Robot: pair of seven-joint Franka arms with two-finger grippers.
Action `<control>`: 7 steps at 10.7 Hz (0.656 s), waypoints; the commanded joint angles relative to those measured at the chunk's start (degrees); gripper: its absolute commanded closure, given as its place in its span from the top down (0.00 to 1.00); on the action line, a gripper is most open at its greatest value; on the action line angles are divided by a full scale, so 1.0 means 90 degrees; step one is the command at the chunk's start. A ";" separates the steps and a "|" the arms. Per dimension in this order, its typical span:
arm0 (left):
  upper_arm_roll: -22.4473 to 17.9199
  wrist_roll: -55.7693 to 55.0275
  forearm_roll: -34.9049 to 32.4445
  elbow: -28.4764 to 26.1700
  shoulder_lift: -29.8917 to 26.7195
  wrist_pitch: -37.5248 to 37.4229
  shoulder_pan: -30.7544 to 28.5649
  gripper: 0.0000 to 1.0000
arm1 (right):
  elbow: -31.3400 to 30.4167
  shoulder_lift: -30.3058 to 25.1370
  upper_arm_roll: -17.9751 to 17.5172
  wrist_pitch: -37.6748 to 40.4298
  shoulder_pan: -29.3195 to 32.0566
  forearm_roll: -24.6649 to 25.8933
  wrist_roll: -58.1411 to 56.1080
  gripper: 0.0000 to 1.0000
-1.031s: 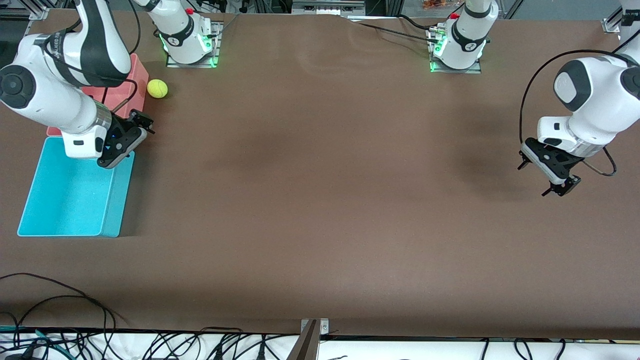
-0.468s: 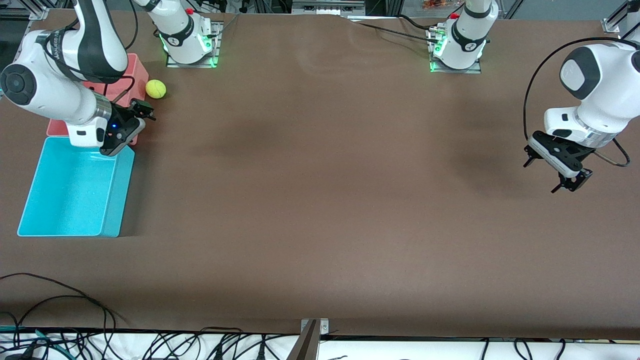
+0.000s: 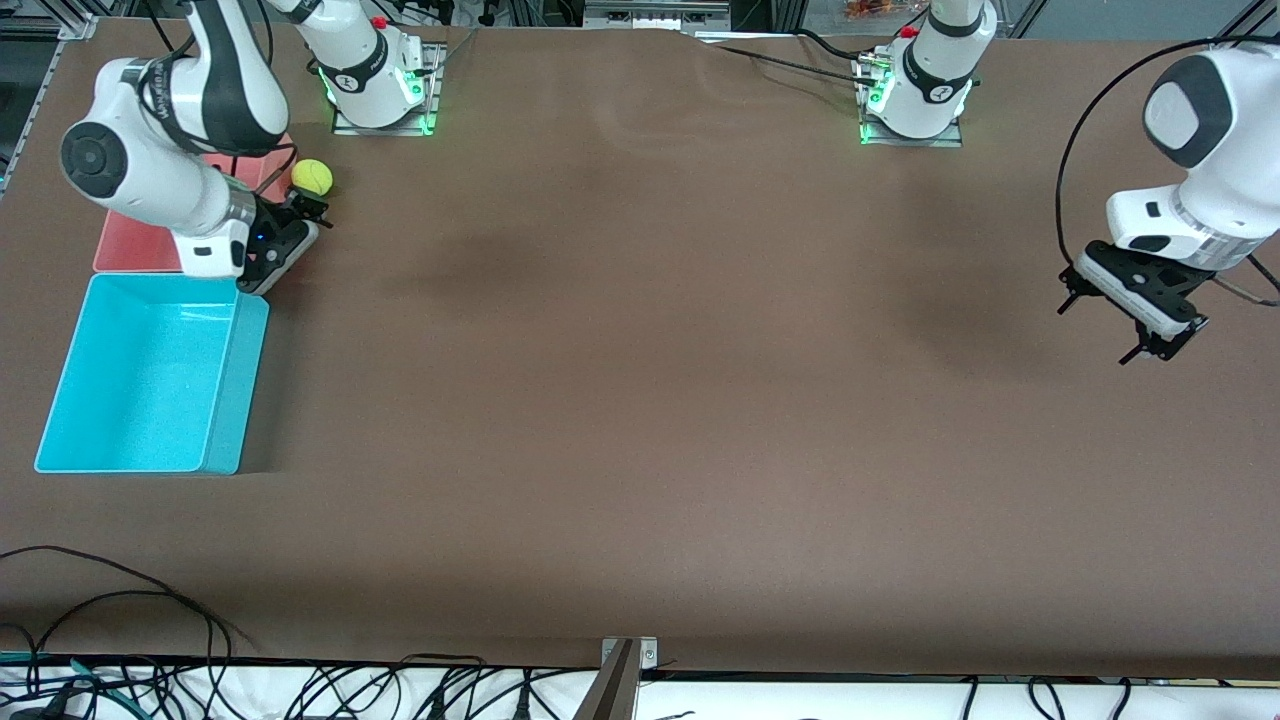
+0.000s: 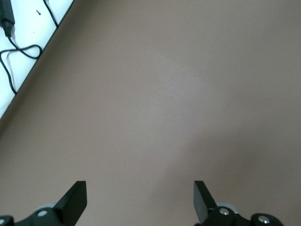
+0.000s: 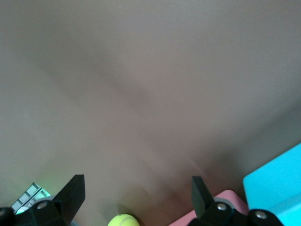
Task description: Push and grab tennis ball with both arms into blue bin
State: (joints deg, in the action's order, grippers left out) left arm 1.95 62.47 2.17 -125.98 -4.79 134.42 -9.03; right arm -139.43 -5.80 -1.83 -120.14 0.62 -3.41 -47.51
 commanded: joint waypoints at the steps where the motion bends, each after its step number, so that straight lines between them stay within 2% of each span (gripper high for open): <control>1: -0.0080 -0.1261 0.0110 0.0752 -0.0268 -0.1512 -0.0012 1.00 | -0.1058 -0.0693 -0.0314 -0.0663 0.0019 -0.0080 0.0045 1.00; 3: -0.0060 -0.2395 0.0032 0.1553 -0.0259 -0.2674 0.0143 1.00 | -0.1304 -0.0703 -0.0576 -0.0772 0.0019 -0.0080 0.0045 1.00; 4: -0.0041 -0.2796 0.0022 0.1866 -0.0259 -0.3105 0.0212 1.00 | -0.1334 -0.0645 -0.0587 -0.0744 0.0019 -0.0089 0.0064 1.00; 7: 0.0008 -0.3960 0.0022 0.2522 -0.0259 -0.4131 0.0271 1.00 | -0.1665 -0.0645 -0.0655 -0.0879 0.0019 -0.0089 0.0045 1.00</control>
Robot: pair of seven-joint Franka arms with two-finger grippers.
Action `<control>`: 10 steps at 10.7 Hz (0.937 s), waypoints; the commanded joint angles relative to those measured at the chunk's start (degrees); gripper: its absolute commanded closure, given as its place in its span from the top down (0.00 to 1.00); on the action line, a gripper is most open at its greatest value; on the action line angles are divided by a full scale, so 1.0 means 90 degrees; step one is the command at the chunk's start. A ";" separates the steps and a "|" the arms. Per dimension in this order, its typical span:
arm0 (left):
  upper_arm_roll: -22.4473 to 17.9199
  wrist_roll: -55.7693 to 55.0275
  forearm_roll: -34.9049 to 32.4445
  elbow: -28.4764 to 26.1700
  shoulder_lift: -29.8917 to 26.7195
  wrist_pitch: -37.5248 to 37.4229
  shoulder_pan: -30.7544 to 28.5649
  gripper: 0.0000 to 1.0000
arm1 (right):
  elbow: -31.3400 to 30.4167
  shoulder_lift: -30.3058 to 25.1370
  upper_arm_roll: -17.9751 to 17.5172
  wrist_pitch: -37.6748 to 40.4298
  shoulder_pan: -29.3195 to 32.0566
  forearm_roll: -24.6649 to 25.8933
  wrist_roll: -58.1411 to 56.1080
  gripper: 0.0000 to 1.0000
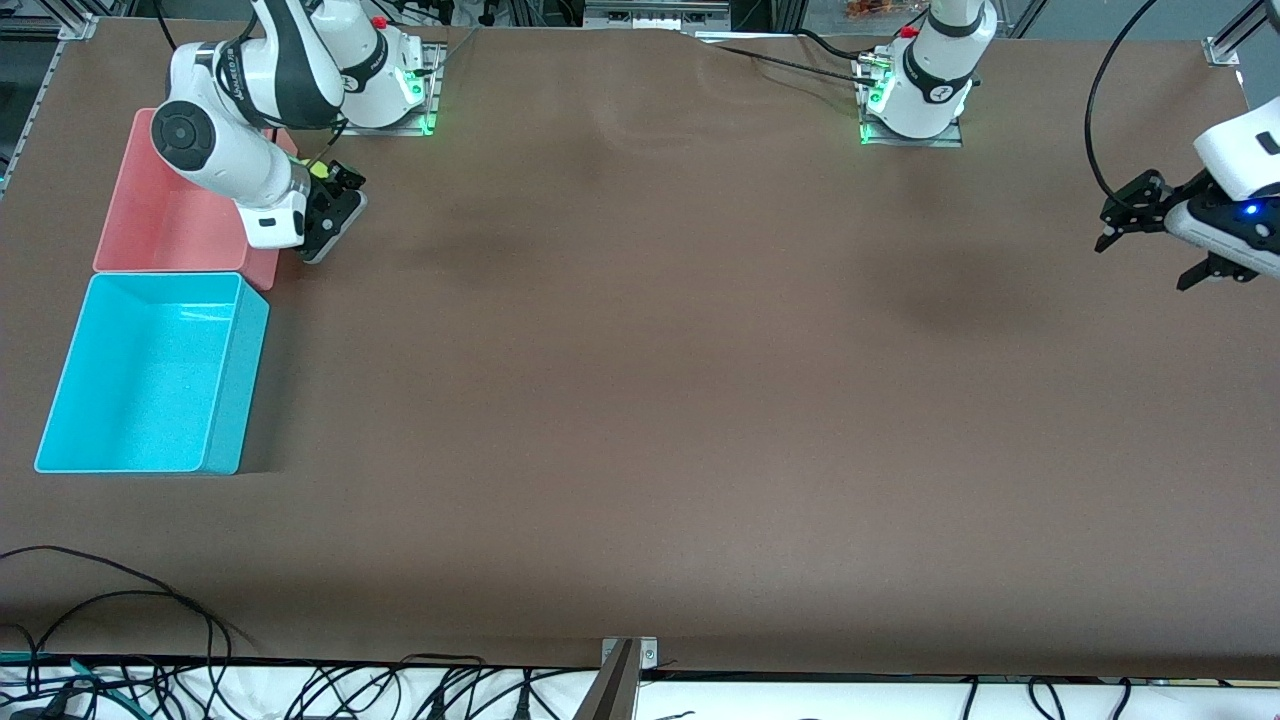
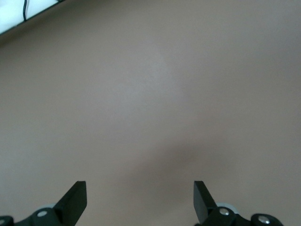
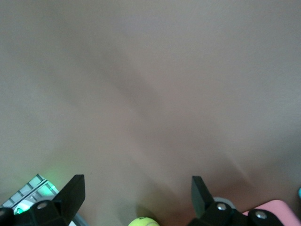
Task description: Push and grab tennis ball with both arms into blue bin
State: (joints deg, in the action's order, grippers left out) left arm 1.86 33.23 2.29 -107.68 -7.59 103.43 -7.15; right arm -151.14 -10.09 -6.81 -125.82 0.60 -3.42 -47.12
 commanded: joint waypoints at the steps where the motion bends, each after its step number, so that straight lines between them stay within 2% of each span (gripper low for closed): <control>1: 0.0028 -0.0916 0.0010 0.0655 0.0062 -0.1001 0.0081 1.00 | -0.0529 -0.0158 -0.0171 -0.0471 0.0022 -0.0089 0.0001 1.00; 3: 0.0028 -0.1249 -0.0164 0.1045 0.0091 -0.1578 0.0217 1.00 | -0.0803 -0.0100 -0.0210 -0.0785 0.0022 -0.0089 0.0001 1.00; 5: -0.0030 -0.1911 -0.0497 0.1134 0.0101 -0.1697 0.0733 1.00 | -0.1076 -0.0138 -0.0269 -0.0961 0.0022 -0.0089 -0.0106 1.00; 8: -0.0050 -0.2537 -0.0479 0.1476 0.0189 -0.1951 0.0833 1.00 | -0.1262 -0.0090 -0.0269 -0.1127 0.0022 -0.0089 -0.0155 1.00; 10: -0.0079 -0.3044 -0.0420 0.1486 0.0208 -0.1961 0.1018 1.00 | -0.1701 -0.0187 -0.0259 -0.1565 0.0022 -0.0060 -0.0291 1.00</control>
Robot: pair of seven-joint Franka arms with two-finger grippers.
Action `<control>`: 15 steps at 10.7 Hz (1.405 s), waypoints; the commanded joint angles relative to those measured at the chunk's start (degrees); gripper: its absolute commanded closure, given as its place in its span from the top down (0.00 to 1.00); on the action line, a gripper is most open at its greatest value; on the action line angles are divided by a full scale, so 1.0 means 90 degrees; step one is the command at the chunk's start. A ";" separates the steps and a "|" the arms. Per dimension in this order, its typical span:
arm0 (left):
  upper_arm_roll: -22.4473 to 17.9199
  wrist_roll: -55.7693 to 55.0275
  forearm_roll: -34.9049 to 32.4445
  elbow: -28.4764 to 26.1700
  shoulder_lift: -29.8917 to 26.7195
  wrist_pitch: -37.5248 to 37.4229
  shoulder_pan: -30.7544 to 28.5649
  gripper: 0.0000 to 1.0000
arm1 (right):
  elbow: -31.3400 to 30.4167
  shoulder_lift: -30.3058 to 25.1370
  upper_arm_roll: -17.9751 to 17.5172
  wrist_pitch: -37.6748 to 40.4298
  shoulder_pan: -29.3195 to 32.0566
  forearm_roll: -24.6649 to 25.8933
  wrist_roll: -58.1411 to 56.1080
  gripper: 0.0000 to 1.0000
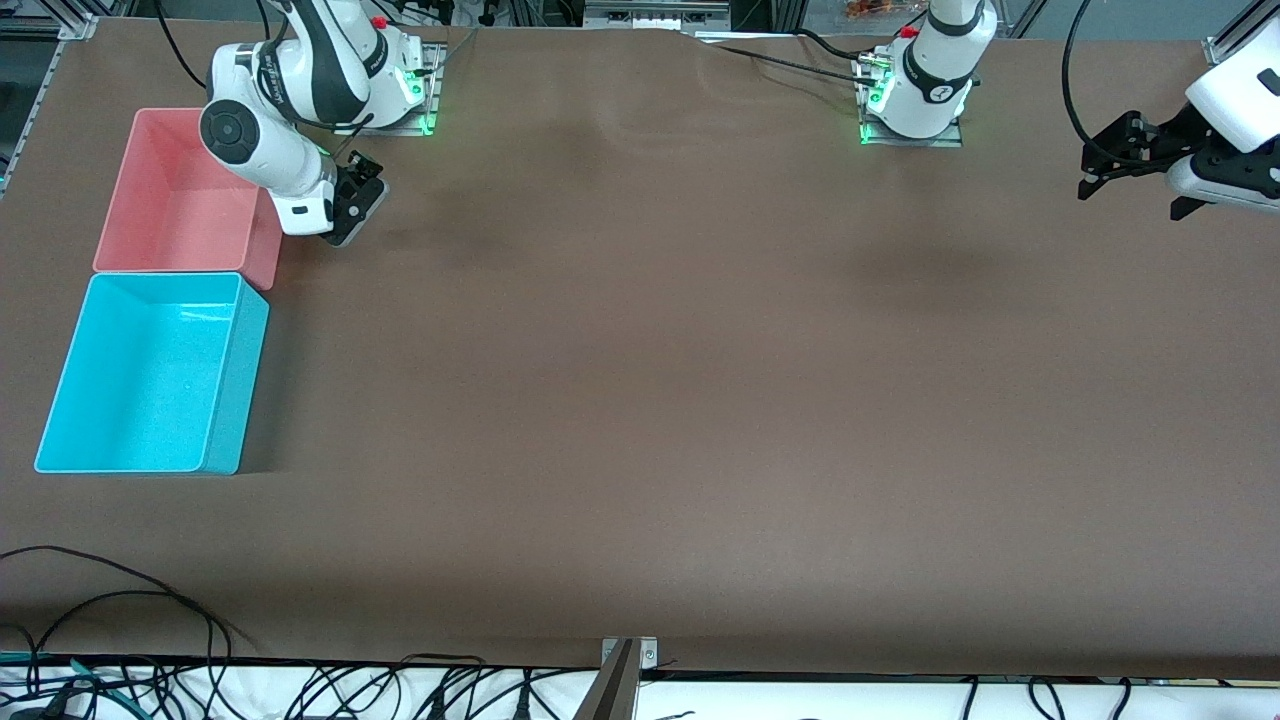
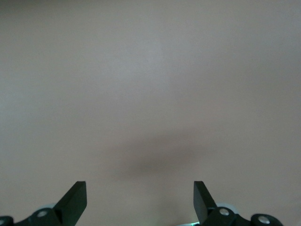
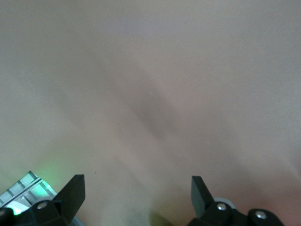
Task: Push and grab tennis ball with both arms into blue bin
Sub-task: 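Lower the right gripper onto the tennis ball and close it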
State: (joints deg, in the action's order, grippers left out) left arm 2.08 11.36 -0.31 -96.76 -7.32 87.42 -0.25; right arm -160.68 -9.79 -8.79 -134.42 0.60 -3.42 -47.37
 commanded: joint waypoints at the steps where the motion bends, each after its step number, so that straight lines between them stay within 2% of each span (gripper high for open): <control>1: -0.0085 -0.1072 -0.0112 0.0389 0.0265 -0.0172 0.0262 1.00 | -0.0749 -0.0172 -0.0030 -0.0824 0.0031 -0.0060 -0.0622 1.00; 3: -0.0075 -0.1184 -0.0112 0.0409 0.0402 -0.0152 0.0272 1.00 | -0.0876 -0.0181 0.0000 -0.1021 0.0051 -0.0060 -0.1209 1.00; 5: -0.0036 -0.1213 -0.0141 0.0710 0.0878 -0.0162 0.0272 1.00 | -0.0974 -0.0181 0.0009 -0.1031 0.0254 -0.0060 -0.1648 1.00; 9: -0.0046 -0.1213 -0.0092 0.0858 0.0969 -0.0152 0.0223 1.00 | -0.1052 0.0072 0.0019 -0.1090 0.1472 -0.0011 -0.3004 1.00; 12: -0.0055 -0.1213 -0.0024 0.0937 0.0969 -0.0162 0.0252 1.00 | -0.1043 0.0375 0.0019 -0.1411 0.2587 0.0388 -0.3914 1.00; 15: -0.0046 -0.1213 -0.0024 0.0937 0.0969 -0.0162 0.0262 1.00 | -0.1033 0.0375 0.0019 -0.1373 0.2765 0.0468 -0.4247 1.00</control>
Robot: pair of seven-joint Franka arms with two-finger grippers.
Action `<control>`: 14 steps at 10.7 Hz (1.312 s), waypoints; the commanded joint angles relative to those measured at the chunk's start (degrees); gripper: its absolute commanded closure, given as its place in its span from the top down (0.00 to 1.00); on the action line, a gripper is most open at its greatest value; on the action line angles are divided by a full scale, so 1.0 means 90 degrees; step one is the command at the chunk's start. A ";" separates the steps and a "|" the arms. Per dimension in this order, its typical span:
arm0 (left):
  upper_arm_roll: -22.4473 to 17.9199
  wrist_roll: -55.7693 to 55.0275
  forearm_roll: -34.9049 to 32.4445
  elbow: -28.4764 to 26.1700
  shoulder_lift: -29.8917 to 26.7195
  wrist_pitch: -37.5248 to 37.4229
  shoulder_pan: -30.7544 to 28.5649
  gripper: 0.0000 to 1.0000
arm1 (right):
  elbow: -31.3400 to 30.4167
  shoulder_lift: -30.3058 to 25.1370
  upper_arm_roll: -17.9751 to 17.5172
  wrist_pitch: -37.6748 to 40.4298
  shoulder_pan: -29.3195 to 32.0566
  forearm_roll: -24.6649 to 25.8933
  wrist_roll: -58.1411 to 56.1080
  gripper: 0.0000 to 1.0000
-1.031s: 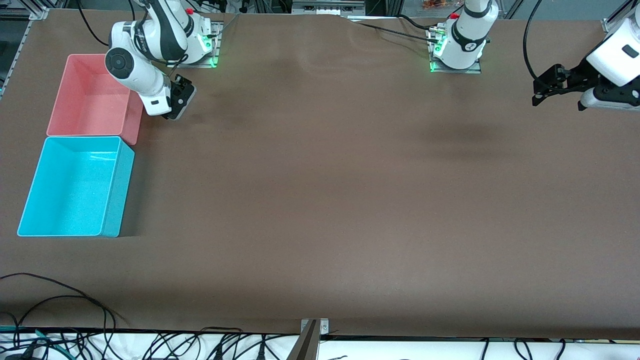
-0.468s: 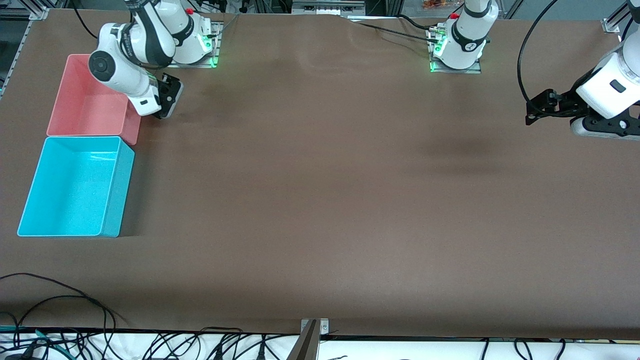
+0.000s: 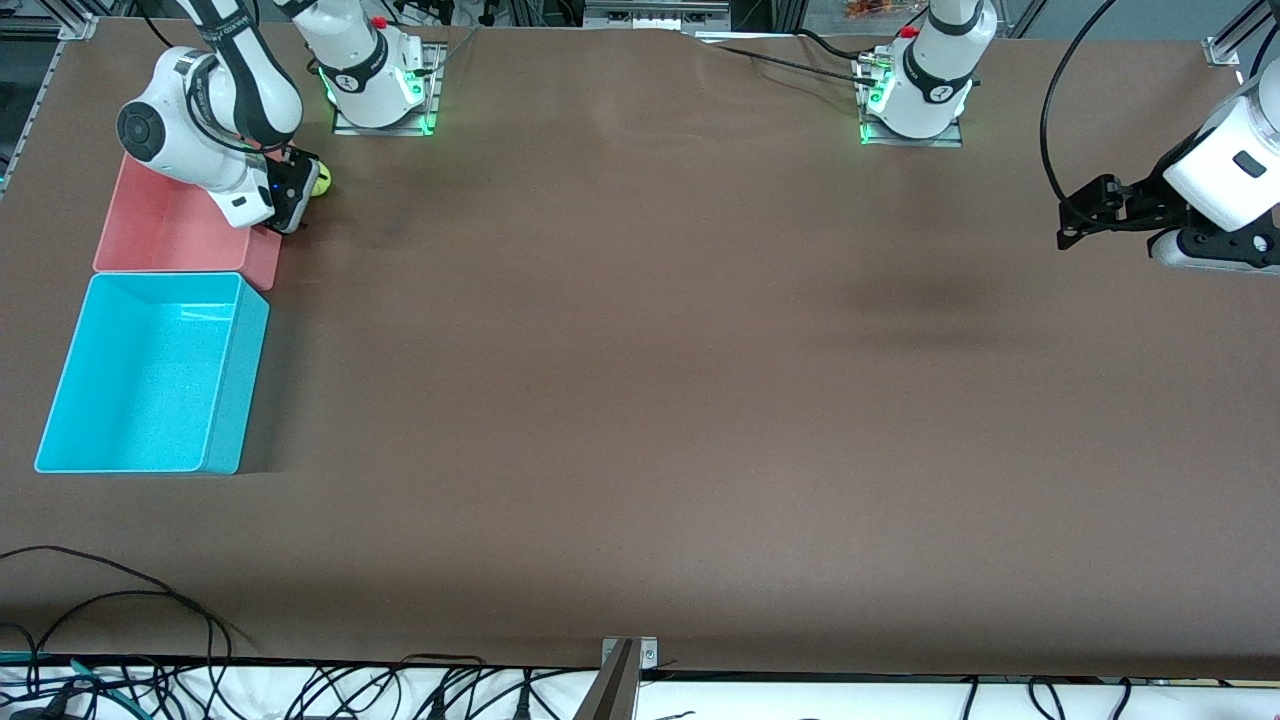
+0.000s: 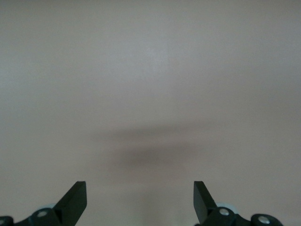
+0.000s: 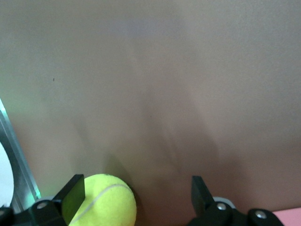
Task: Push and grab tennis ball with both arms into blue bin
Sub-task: 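Lower the right gripper onto the tennis ball and close it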
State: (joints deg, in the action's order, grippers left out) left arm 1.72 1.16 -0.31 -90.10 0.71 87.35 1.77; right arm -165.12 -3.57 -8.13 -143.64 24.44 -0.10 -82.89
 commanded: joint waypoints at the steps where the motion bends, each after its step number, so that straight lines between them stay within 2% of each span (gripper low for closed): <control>1: -0.0006 -0.0081 -0.0025 0.0197 0.0087 -0.0155 0.0018 1.00 | -0.0540 -0.0297 -0.0054 -0.0233 0.0193 0.0099 -0.0408 1.00; 5: -0.0015 -0.0071 -0.0025 0.0197 0.0087 -0.0155 -0.0031 1.00 | -0.0521 -0.0287 -0.0045 -0.0085 0.0311 0.0099 -0.0477 1.00; 9: -0.0016 -0.0090 -0.0025 0.0207 0.0116 -0.0145 -0.0012 1.00 | -0.0384 -0.0345 0.0102 0.0665 0.0351 0.0099 -0.0263 1.00; 14: -0.0016 -0.0042 -0.0025 0.0207 0.0126 -0.0155 -0.0031 1.00 | -0.0384 -0.0336 0.0278 0.0774 0.0351 0.0109 -0.0467 1.00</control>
State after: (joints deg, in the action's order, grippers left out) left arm 1.52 1.10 -0.30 -90.10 1.03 87.34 1.61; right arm -164.61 -3.44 -6.21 -135.62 26.81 0.02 -85.86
